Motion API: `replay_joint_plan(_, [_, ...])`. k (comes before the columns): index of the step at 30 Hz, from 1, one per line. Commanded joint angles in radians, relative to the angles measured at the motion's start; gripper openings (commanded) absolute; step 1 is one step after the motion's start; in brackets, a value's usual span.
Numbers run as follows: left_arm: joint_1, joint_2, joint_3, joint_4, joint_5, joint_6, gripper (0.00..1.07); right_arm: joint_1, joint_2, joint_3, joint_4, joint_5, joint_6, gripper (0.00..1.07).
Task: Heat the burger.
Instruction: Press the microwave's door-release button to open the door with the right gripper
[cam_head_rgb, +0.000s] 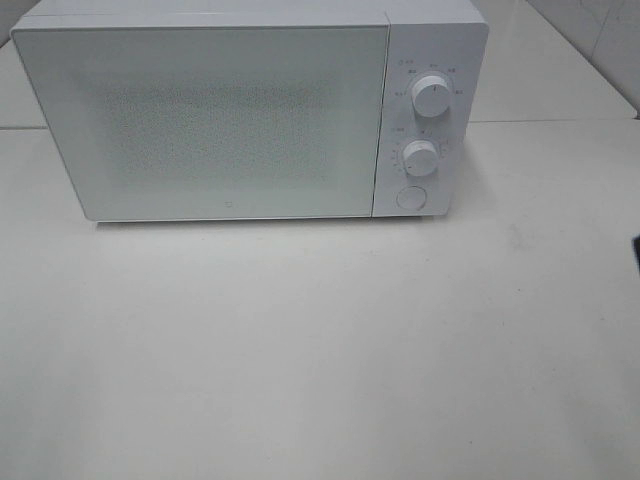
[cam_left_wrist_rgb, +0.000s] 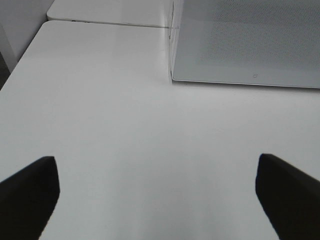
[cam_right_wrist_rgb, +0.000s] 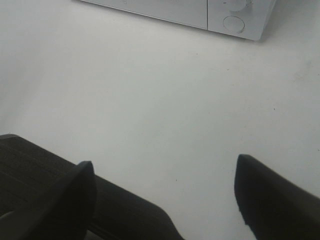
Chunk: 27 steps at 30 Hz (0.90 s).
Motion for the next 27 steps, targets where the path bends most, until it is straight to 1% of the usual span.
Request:
replay_joint_plan(1, [0.004, -0.015, 0.003, -0.002, 0.002, -0.001, 1.0, -0.006, -0.122, 0.011, -0.011, 0.078, -0.016, 0.76])
replay_joint_plan(2, [0.004, -0.015, 0.003, -0.002, 0.002, -0.001, 1.0, -0.006, -0.183, 0.019, -0.019, 0.095, -0.016, 0.76])
replay_joint_plan(4, [0.004, -0.015, 0.003, -0.002, 0.002, -0.001, 1.0, -0.008, -0.214, 0.025, -0.027, 0.102, -0.016, 0.76])
replay_joint_plan(5, [0.004, -0.015, 0.003, -0.002, 0.002, -0.001, 1.0, -0.033, -0.257, 0.035, -0.027, 0.117, -0.016, 0.76])
replay_joint_plan(8, [0.004, -0.015, 0.003, -0.002, 0.002, -0.001, 1.0, -0.053, -0.281, 0.043, -0.027, 0.126, -0.017, 0.76])
replay_joint_plan(9, [0.004, -0.015, 0.003, -0.002, 0.002, -0.001, 1.0, -0.107, -0.327, 0.056, -0.027, 0.14, -0.033, 0.76])
replay_joint_plan(10, [0.004, -0.015, 0.003, -0.002, 0.002, -0.001, 1.0, -0.128, -0.351, 0.062, -0.027, 0.143, -0.043, 0.76])
replay_joint_plan(11, [0.004, -0.015, 0.003, -0.002, 0.002, -0.001, 1.0, -0.128, -0.351, 0.062, -0.027, 0.143, -0.043, 0.76])
replay_joint_plan(12, [0.004, -0.015, 0.003, -0.002, 0.002, -0.001, 1.0, -0.181, -0.391, 0.07, -0.027, 0.146, -0.071, 0.76])
replay_joint_plan(13, [0.004, -0.015, 0.003, -0.002, 0.002, -0.001, 1.0, -0.206, -0.413, 0.076, -0.027, 0.147, -0.086, 0.76])
replay_joint_plan(14, [0.004, -0.015, 0.003, -0.002, 0.002, -0.001, 1.0, -0.206, -0.413, 0.076, -0.027, 0.147, -0.086, 0.76])
replay_joint_plan(16, [0.004, -0.015, 0.003, -0.002, 0.002, -0.001, 1.0, -0.287, -0.492, 0.099, -0.027, 0.154, -0.122, 0.76])
replay_joint_plan(19, [0.004, -0.015, 0.003, -0.002, 0.002, -0.001, 1.0, -0.308, -0.512, 0.106, -0.027, 0.155, -0.125, 0.76])
replay_joint_plan(20, [0.004, -0.015, 0.003, -0.002, 0.002, -0.001, 1.0, -0.347, -0.546, 0.123, -0.027, 0.155, -0.135, 0.76])
replay_joint_plan(21, [0.004, -0.015, 0.003, -0.002, 0.002, -0.001, 1.0, -0.366, -0.563, 0.133, -0.027, 0.155, -0.138, 0.76])
replay_joint_plan(22, [0.004, -0.015, 0.003, -0.002, 0.002, -0.001, 1.0, -0.366, -0.563, 0.133, -0.027, 0.155, -0.138, 0.76])
replay_joint_plan(24, [0.004, -0.015, 0.003, -0.002, 0.002, -0.001, 1.0, -0.428, -0.622, 0.167, -0.027, 0.155, -0.139, 0.76])
replay_joint_plan(27, [0.004, -0.015, 0.003, -0.002, 0.002, -0.001, 1.0, -0.444, -0.634, 0.176, -0.027, 0.153, -0.139, 0.76])
